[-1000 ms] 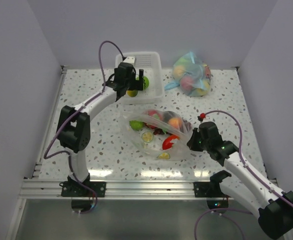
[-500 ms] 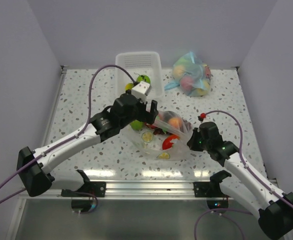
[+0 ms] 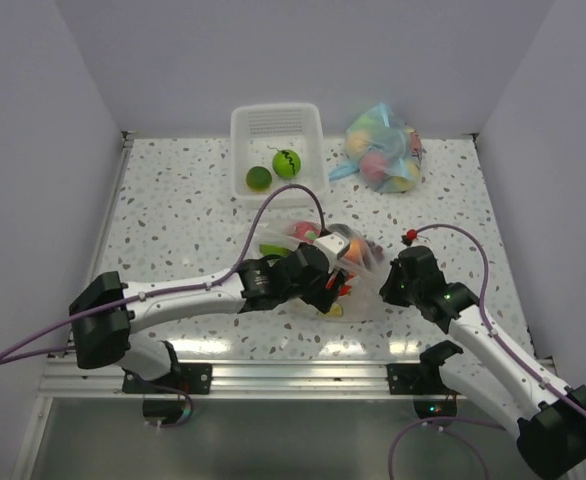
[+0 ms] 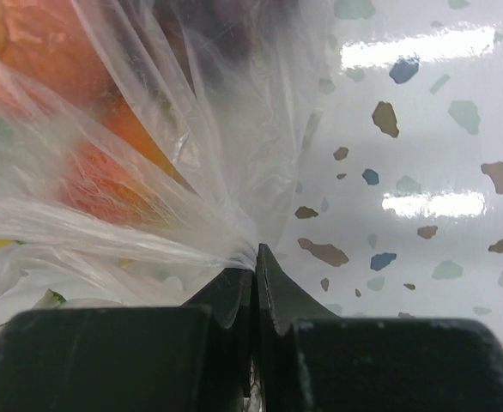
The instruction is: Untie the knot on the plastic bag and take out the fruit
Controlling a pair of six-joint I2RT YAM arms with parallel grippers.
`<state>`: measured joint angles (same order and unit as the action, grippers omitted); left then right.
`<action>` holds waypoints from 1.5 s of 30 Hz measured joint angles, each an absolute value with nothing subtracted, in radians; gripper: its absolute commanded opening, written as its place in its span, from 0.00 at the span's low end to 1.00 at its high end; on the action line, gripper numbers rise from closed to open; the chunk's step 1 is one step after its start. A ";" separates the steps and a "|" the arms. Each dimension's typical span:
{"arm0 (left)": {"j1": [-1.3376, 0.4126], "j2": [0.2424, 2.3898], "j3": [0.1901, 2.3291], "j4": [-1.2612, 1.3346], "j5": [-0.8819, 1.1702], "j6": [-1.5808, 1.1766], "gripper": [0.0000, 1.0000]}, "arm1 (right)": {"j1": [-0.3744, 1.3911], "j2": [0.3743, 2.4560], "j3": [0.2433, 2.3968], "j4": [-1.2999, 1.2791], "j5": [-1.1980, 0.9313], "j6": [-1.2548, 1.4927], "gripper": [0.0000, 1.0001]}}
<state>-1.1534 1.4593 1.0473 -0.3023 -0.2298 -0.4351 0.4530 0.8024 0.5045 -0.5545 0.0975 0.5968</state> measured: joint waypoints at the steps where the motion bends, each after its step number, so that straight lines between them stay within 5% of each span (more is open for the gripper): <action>1: -1.153 1.486 1.051 -0.301 -0.224 -0.435 0.78 | 0.453 0.802 0.505 -0.566 0.107 0.611 0.00; 13: -1.153 1.620 1.085 -0.205 -0.213 -0.436 0.76 | 0.453 0.798 0.502 -0.595 0.098 0.669 0.00; 31: -1.153 1.870 1.106 -0.003 -0.235 -0.354 0.85 | 0.453 0.807 0.482 -0.498 0.000 0.641 0.00; 36: -1.145 1.898 1.115 0.013 -0.260 -0.350 0.76 | 0.452 0.807 0.482 -0.491 -0.004 0.638 0.00; 41: -1.125 1.895 1.109 0.023 -0.265 -0.347 0.43 | 0.452 0.807 0.482 -0.484 -0.012 0.636 0.00; 45: -1.116 1.834 1.043 0.028 -0.264 -0.337 0.33 | 0.452 0.807 0.482 -0.484 -0.013 0.636 0.00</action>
<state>-1.1160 1.8339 1.0428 0.0280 -0.2642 -0.3370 0.4522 0.8066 0.4820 -0.4843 -0.0128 0.6357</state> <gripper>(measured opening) 0.646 0.018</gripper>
